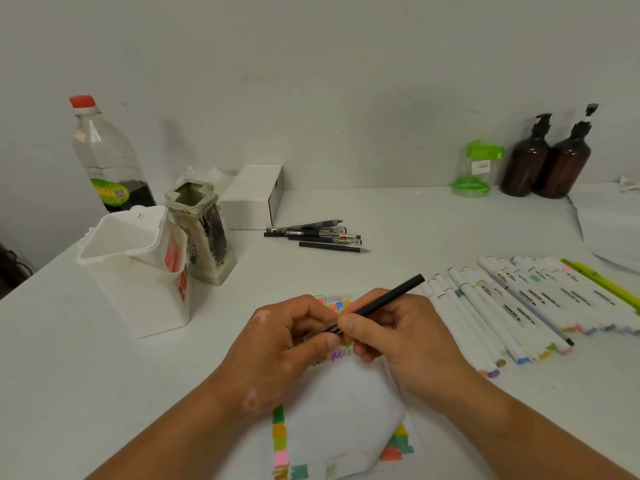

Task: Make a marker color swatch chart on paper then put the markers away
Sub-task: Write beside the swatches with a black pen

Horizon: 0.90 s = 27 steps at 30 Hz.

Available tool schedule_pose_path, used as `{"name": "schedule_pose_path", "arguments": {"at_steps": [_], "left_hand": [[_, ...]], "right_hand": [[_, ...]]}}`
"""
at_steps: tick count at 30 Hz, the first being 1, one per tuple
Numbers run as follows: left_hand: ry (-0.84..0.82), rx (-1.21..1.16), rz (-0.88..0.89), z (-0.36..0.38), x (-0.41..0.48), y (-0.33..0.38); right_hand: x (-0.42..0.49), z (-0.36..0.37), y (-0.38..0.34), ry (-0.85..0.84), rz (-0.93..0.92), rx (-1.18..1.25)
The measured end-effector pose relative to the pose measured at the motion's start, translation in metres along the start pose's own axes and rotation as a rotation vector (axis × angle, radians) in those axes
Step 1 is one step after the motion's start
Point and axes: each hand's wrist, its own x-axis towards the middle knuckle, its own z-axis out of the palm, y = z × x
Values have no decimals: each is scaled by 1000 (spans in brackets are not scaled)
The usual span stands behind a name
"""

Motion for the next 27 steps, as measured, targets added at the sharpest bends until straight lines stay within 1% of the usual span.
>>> {"name": "schedule_pose_path", "arguments": {"at_steps": [3, 6, 8, 10, 11, 12, 13, 14, 16, 18, 22, 25, 27], "left_hand": [[28, -40, -2, 5, 3, 0], [37, -54, -28, 5, 5, -4], [39, 32, -3, 4, 4, -7], [60, 132, 40, 2, 4, -7], [82, 153, 49, 0, 4, -7], [111, 164, 46, -3, 4, -7], [146, 183, 35, -6, 5, -9], [184, 216, 20, -10, 5, -11], [244, 286, -17, -16, 6, -17], [266, 296, -55, -21, 7, -23], [254, 307, -97, -27, 9, -31], [273, 332, -90, -33, 10, -37], [282, 319, -94, -36, 11, -42]], "right_hand": [[1, -3, -5, 54, -17, 67], [1, -5, -4, 56, -27, 109], [3, -3, -2, 66, -19, 86], [6, -7, -3, 143, -21, 78], [7, -13, -4, 204, -32, 30], [9, -22, -5, 272, -48, -80], [10, -32, -6, 320, -58, -253], [10, -41, -7, 323, -46, -453], [9, -52, -7, 245, 61, -781], [7, -51, -4, 178, 173, -977], [6, -42, -2, 156, 222, -1235], [3, -43, -3, 165, 269, -1344], [3, -43, -7, 186, 265, -1388]]}}
